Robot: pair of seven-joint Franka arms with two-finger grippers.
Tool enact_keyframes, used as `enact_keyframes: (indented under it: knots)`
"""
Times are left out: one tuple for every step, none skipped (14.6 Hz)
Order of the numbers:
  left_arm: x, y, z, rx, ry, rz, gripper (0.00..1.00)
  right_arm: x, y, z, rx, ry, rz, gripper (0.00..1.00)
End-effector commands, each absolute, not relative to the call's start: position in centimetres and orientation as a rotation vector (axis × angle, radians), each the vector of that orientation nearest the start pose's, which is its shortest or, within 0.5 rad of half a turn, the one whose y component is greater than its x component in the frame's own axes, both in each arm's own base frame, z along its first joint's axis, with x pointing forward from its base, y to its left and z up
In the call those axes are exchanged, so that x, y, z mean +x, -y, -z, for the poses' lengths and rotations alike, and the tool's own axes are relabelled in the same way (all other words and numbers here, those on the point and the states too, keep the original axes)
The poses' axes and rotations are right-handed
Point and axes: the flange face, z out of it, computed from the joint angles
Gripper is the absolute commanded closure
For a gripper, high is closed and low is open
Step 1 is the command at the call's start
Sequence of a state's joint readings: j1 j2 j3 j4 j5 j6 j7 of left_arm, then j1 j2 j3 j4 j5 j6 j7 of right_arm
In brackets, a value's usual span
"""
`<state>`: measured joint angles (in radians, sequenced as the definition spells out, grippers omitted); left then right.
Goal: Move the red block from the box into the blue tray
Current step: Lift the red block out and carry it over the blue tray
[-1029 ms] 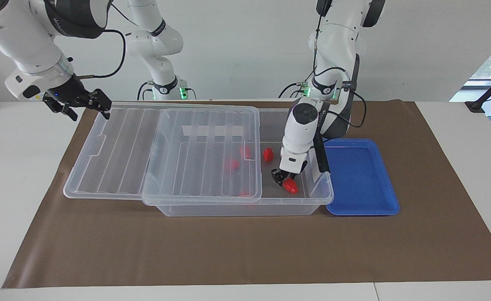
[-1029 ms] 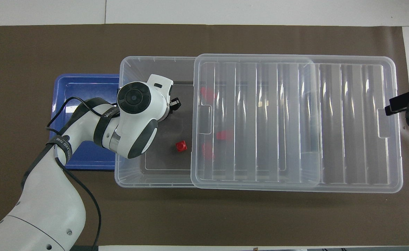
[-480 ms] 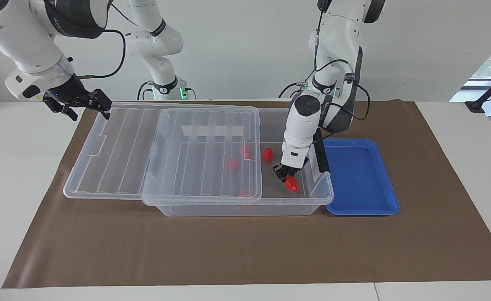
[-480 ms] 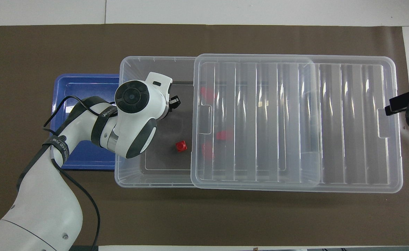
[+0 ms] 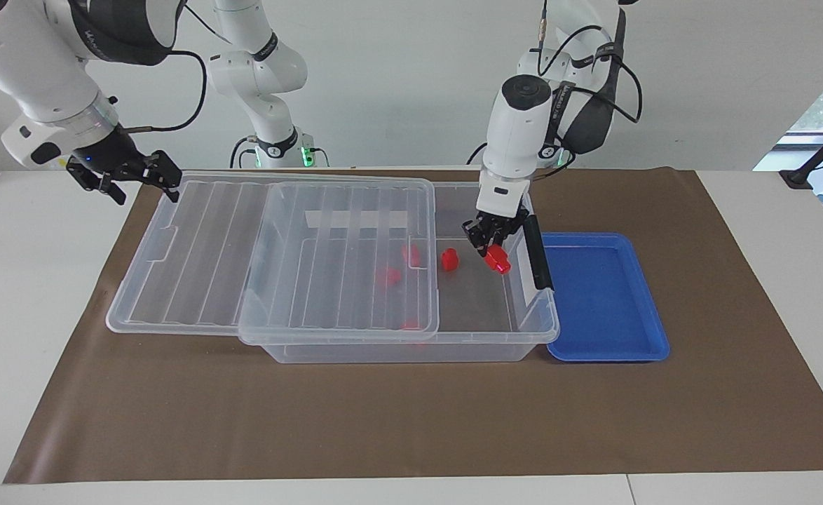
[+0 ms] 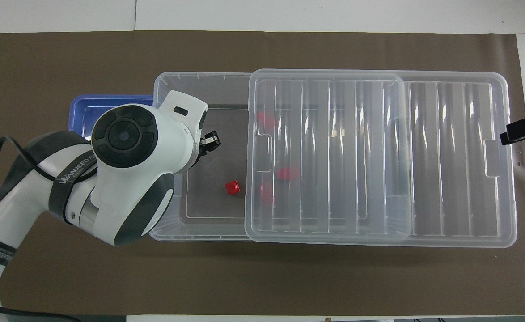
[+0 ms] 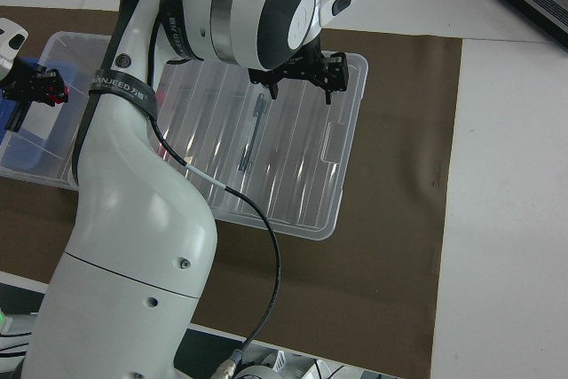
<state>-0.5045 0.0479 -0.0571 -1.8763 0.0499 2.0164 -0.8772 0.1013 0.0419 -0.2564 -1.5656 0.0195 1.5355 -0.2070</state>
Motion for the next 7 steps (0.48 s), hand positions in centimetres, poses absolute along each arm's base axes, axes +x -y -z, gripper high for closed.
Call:
enact_keyframes:
  knots:
    - [48.0,27.3,-52.7,-3.109,0.344,0.150,1.00,54.7,12.3,-59.0,-3.124,0.177,-0.051,1.00]
    - [48.1,25.9,-53.3,-3.103,0.291,0.134,1.00,54.4,14.4,-58.2,-3.127,0.158,-0.041,1.00]
    - [48.4,24.7,-53.5,-3.101,0.237,0.122,1.00,54.1,15.4,-57.6,-3.124,0.154,-0.049,1.00]
    - [48.9,22.9,-53.7,-3.097,0.171,0.109,1.00,54.2,16.1,-56.8,-3.129,0.140,-0.031,1.00]
    - [49.2,21.6,-53.3,-3.093,0.113,0.094,1.00,54.3,16.4,-55.7,-3.131,0.134,-0.021,1.00]
    - [49.3,20.3,-52.8,-3.090,0.071,0.085,1.00,54.4,16.5,-54.7,-3.133,0.132,-0.017,1.00]
    - [49.5,18.8,-52.2,-3.087,0.047,0.072,1.00,54.5,16.5,-53.2,-3.133,0.126,-0.019,1.00]
